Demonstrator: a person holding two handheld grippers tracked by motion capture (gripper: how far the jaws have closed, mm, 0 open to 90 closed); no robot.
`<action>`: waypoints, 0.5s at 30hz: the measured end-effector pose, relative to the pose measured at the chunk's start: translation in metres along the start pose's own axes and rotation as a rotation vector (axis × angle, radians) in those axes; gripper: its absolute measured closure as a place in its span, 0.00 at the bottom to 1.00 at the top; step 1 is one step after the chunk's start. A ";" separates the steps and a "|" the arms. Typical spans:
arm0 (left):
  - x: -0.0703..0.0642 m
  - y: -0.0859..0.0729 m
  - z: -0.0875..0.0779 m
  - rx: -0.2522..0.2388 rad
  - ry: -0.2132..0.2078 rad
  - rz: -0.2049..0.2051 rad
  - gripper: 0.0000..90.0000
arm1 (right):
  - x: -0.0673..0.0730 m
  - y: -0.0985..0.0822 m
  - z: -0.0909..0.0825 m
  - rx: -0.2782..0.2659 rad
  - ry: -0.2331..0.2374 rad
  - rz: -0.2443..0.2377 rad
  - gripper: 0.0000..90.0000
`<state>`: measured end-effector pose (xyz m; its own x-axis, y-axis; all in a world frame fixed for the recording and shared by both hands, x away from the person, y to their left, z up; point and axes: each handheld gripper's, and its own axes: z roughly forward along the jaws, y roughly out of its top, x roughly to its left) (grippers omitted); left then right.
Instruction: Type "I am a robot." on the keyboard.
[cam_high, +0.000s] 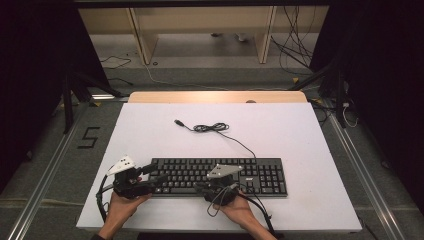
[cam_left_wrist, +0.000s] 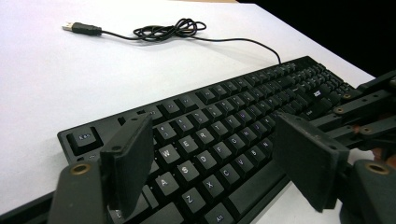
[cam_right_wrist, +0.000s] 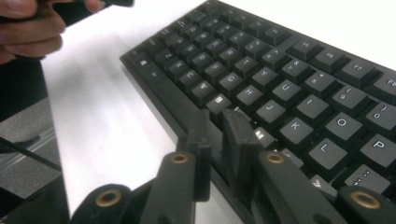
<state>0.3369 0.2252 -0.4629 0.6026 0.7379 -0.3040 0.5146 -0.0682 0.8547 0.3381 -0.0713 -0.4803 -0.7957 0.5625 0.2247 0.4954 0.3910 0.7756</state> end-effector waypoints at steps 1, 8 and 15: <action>0.000 0.000 0.000 -0.001 0.003 -0.005 0.32 | 0.000 0.000 -0.001 -0.005 0.001 0.001 0.90; 0.002 0.001 0.005 0.013 0.017 -0.020 0.34 | -0.003 0.003 -0.013 -0.044 -0.010 0.005 0.76; -0.001 0.003 0.014 0.058 0.020 -0.023 0.41 | -0.008 0.005 -0.024 -0.077 -0.011 0.025 0.67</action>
<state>0.3471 0.2150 -0.4658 0.5778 0.7532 -0.3144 0.5635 -0.0895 0.8213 0.3389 -0.0913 -0.4642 -0.7795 0.5794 0.2380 0.4863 0.3204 0.8129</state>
